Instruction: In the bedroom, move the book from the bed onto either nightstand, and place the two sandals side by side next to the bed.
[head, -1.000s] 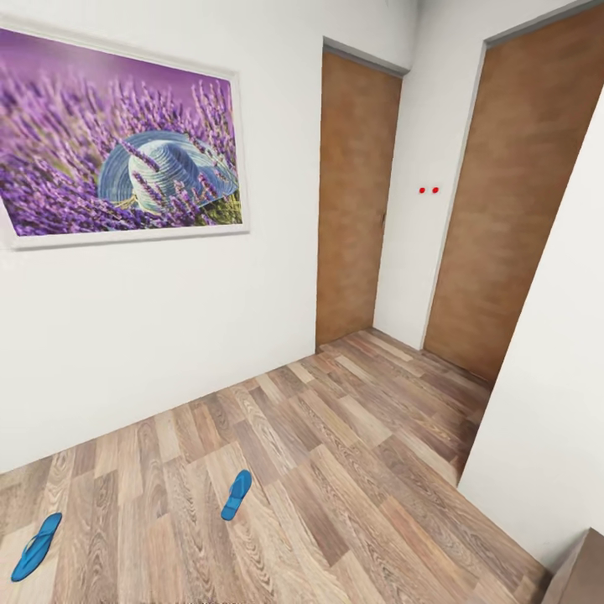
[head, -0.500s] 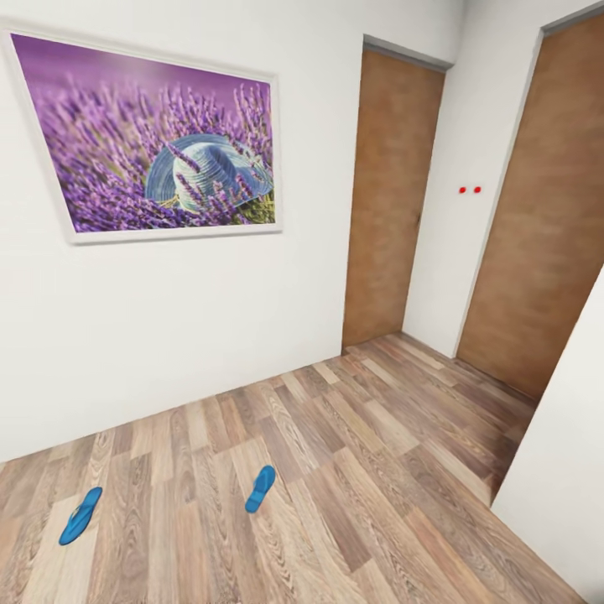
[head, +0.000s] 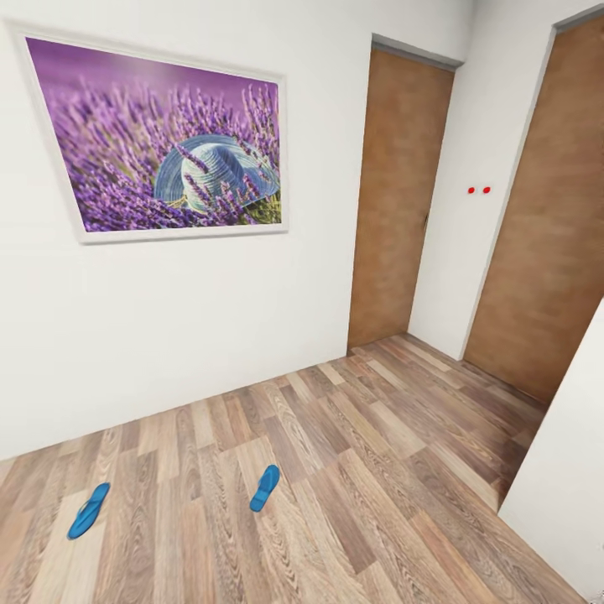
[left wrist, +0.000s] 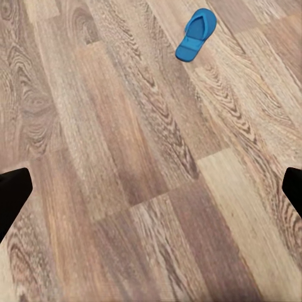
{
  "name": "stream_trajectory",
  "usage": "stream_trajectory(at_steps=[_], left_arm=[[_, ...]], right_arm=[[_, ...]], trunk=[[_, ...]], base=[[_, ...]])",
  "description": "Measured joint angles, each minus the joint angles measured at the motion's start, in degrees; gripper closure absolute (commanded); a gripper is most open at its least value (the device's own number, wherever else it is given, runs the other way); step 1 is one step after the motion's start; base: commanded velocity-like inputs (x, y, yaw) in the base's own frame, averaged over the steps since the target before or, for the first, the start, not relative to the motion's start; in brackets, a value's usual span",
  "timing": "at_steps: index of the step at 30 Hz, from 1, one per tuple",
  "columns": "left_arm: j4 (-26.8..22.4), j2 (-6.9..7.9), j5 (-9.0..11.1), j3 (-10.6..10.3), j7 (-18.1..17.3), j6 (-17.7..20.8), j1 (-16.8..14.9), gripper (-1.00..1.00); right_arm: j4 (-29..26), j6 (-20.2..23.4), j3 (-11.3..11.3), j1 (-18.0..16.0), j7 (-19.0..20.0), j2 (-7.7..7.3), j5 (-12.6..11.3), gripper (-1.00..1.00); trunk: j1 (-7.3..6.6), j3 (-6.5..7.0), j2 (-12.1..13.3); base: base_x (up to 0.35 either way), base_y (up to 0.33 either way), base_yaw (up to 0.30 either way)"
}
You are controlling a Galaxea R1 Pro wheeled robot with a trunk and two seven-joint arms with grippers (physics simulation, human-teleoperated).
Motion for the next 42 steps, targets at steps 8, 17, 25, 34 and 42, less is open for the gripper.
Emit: stream_trajectory(at_steps=[8,17,25,34,42], left_arm=[[-0.01,0.0,0.0,-0.02,0.0,0.01,0.0,-1.0],[-0.01,-0.03,0.07,-0.02,-0.02,-0.01,0.0,-1.0],[-0.01,-0.68,0.02,-0.02,-0.07,0.03,0.0,-1.0],[0.03,-0.75,-0.02,0.0,-0.11,-0.02,0.0,-1.0],[0.08,-0.7,0.08,0.07,-0.1,0.0,0.0,-1.0]], right_arm=[[0.03,-0.43,0.18,0.01,0.14,-0.05,0.22,-1.0],[0.06,-0.53,0.14,0.01,0.23,-0.06,-0.06,-1.0],[0.01,-0.53,0.05,0.01,0.21,-0.03,-0.01,-1.0],[0.0,-0.53,0.02,0.0,0.13,0.01,-0.14,-1.0],[0.0,-0.52,0.1,0.0,0.08,0.06,-0.11,-1.0]], trunk=[[0.0,0.3,0.0],[0.0,0.37,0.0],[0.0,0.37,0.0],[-0.01,0.36,0.0],[-0.03,0.37,0.0]], base=[[0.0,0.0,-0.218],[0.0,0.0,-0.277],[0.0,0.0,-0.282],[0.009,0.0,-0.175],[0.233,-0.054,-0.013]])
